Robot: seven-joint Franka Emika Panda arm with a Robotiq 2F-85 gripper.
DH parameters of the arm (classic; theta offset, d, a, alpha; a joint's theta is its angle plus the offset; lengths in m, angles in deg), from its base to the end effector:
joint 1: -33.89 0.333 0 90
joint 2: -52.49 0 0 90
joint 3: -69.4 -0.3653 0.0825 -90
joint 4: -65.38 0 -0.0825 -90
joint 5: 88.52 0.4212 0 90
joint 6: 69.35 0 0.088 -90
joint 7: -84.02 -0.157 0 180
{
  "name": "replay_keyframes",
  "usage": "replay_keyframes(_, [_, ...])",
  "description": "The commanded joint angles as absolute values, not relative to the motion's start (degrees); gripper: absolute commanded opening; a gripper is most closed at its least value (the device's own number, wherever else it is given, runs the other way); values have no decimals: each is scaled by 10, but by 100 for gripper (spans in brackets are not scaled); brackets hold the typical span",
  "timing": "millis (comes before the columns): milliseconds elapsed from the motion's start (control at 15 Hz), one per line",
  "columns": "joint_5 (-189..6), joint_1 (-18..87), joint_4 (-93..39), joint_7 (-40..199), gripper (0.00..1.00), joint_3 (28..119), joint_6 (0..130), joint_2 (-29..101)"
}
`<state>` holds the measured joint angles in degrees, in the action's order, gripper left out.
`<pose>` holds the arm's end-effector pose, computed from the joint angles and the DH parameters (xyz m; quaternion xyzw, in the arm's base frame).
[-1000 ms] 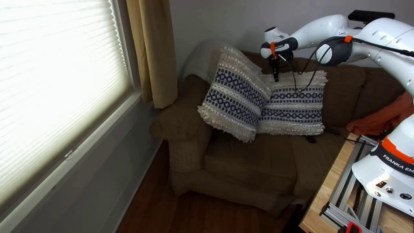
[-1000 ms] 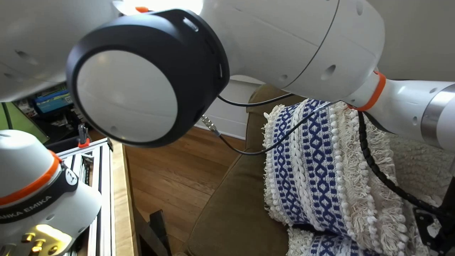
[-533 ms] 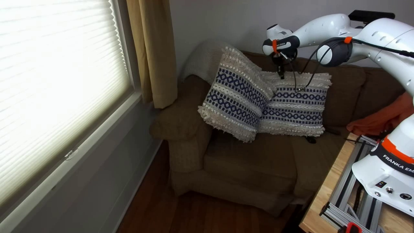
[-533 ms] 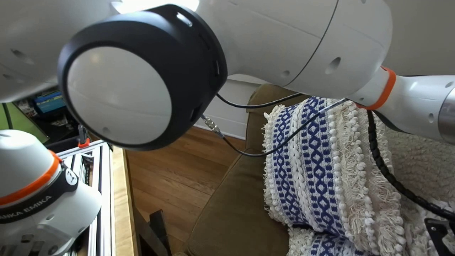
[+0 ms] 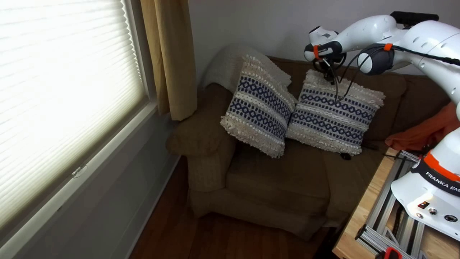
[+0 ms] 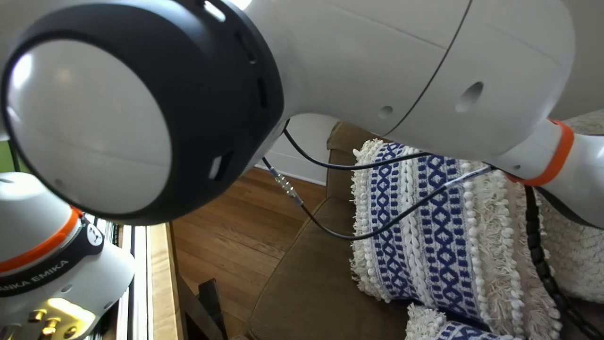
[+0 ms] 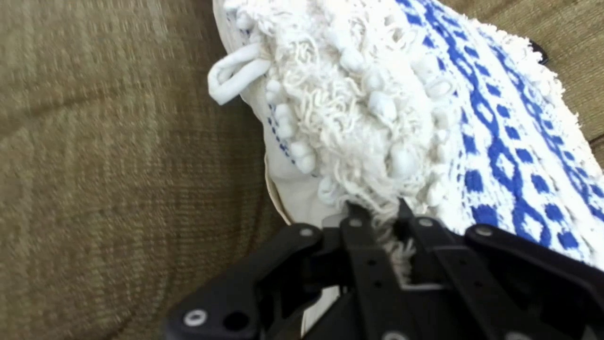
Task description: Move the white and blue pillow on the right slightly to the right
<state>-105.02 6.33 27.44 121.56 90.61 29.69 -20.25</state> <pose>0.6515 -0.5666 0.1680 0.9448 0.0471 -0.2585 0.1955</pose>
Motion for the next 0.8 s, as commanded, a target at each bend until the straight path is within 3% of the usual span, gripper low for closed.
replay_keyframes(0, [-1097,39,312,1193,4,933,235,-222])
replay_keyframes(733, [-1182,34,350,1223,4,941,229,-249])
